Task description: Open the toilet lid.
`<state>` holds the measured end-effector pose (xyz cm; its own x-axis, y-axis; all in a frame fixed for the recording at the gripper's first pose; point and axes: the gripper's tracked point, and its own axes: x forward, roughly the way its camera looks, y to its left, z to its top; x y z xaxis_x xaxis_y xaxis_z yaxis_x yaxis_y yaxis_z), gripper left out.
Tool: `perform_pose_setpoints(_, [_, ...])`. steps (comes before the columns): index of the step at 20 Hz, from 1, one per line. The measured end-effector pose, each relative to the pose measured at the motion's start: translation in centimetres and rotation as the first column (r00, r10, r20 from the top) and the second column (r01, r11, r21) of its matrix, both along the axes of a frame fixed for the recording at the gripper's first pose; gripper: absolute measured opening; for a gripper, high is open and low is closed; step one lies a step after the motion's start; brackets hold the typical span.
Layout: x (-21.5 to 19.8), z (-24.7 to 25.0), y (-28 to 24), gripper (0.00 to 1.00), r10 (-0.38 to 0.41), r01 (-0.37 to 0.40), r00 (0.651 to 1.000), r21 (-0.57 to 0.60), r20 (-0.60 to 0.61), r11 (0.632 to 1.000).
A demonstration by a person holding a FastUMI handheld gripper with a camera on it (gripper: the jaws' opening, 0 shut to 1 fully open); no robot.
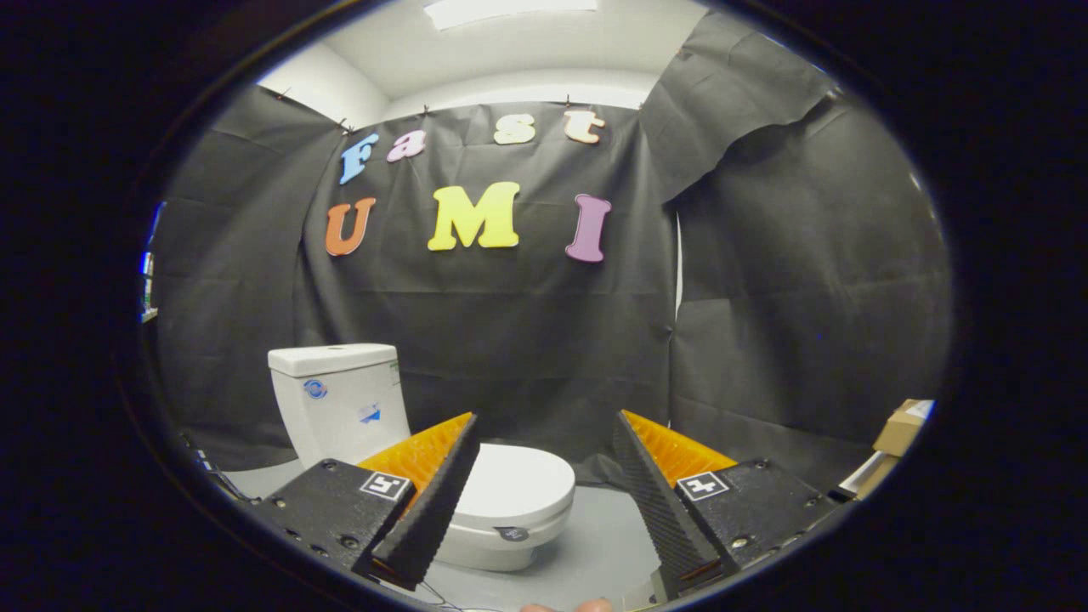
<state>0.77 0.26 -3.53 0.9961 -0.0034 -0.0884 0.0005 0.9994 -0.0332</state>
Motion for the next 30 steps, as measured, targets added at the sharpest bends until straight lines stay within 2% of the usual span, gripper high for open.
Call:
perform_pose_setpoints(10, [0.2,-0.9,1.0,0.99,-0.009,0.008,1.000,-0.036,-0.019,0.999])
perform_pose_setpoints(17, [3.9,-4.6,5.1,0.99,0.025,-0.028,0.991,-0.023,-0.128,0.999])
perform_pose_setpoints(21, [6.2,-8.8,5.7,0.99,0.056,-0.050,0.974,0.034,-0.221,0.998])
perform_pose_setpoints(24, [8.0,-12.3,5.8,0.99,0.086,-0.049,0.953,0.132,-0.291,0.990])
perform_pose_setpoints(27, [9.6,-16.7,5.9,0.99,0.138,-0.035,0.914,0.265,-0.382,0.964])
perform_pose_setpoints(30, [10.4,-20.2,5.6,0.96,0.172,0.020,0.872,0.386,-0.458,0.922])
